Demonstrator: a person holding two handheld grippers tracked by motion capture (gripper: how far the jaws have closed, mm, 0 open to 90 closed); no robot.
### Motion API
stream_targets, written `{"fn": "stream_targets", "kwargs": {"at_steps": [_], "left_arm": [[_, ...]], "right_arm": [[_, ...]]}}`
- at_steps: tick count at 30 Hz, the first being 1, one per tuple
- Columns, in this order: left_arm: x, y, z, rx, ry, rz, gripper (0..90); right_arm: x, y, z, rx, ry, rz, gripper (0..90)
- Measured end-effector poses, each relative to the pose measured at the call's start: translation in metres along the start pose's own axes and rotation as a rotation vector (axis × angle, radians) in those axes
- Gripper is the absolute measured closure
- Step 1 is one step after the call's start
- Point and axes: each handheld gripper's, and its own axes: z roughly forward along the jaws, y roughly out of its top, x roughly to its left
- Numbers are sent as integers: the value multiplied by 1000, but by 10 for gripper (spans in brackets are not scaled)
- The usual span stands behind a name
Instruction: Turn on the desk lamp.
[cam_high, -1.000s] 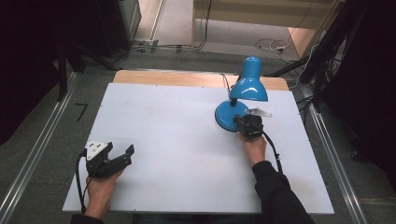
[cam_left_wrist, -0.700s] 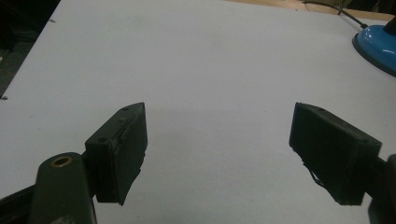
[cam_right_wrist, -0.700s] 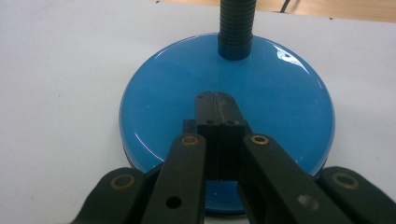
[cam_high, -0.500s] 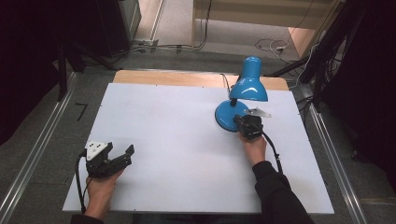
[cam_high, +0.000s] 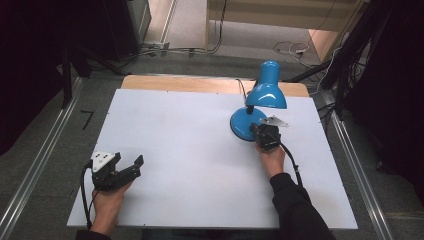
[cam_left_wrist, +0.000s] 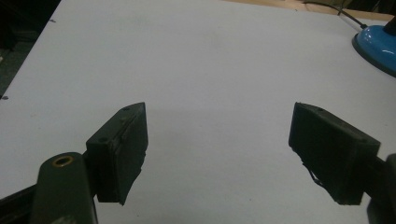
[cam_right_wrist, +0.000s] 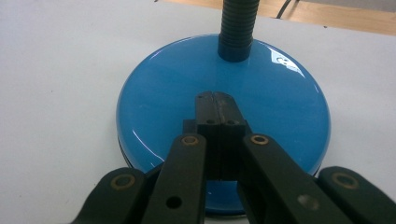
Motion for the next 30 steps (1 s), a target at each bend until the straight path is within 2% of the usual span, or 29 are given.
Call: {"fn": "stream_targets", "kwargs": {"at_steps": [8,13,18,25,28,30], "left_arm": [[1,0,-1,-3,0,-3,201],[0,0,-1,-5,-2,-1,201],[0,1,-2,-8,-1,-1,201],[1,0,-1,-4,-1,-2,201],[1,1,-1,-7,0,-4,201],[2,1,-1,-8,0,-6,202]], "right_arm": [[5,-2,-1,-10,-35,-24,876],[7,-4,-3,-4,-34,-44,877],[2,-2,-3,4,-4,-2,876],[-1,-2,-3,8,12,2,874],[-5,-1,-4,16,28,27,871],[-7,0,-5,24,34,42,838]]}}
